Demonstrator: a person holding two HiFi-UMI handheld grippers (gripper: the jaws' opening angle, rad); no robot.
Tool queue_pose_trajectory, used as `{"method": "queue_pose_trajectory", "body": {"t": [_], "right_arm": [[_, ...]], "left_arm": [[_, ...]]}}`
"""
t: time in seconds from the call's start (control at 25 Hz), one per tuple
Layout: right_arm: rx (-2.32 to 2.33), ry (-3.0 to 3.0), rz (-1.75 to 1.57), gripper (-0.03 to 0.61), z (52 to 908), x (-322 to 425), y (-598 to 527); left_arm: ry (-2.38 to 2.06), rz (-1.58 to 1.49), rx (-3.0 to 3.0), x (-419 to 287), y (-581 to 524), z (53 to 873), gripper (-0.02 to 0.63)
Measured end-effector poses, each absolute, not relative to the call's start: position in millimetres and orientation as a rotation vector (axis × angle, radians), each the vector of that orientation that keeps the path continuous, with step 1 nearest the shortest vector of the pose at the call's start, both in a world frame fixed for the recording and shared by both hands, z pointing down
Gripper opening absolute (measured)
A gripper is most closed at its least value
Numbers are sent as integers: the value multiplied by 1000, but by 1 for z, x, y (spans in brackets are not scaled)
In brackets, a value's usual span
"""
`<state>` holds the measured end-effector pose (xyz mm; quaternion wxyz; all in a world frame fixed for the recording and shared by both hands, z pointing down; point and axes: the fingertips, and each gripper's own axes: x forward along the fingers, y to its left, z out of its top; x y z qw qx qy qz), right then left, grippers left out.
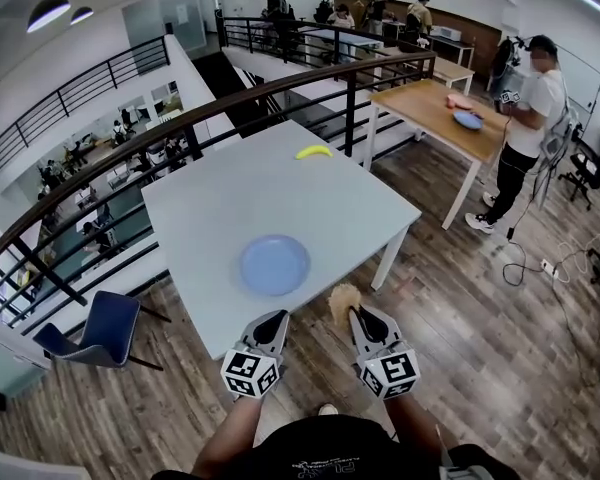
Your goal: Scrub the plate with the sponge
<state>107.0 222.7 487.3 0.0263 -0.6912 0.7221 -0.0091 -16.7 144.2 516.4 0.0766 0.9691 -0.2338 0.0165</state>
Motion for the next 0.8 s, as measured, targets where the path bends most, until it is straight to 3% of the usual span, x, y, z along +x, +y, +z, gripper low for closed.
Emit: {"method": "queue_pose_trajectory", "body": {"t": [0.8], "right_arm": [[-2013, 2348, -98, 41, 492, 127, 169]], "left_arm": [[-798, 86, 2870, 9, 110, 511, 12]]}}
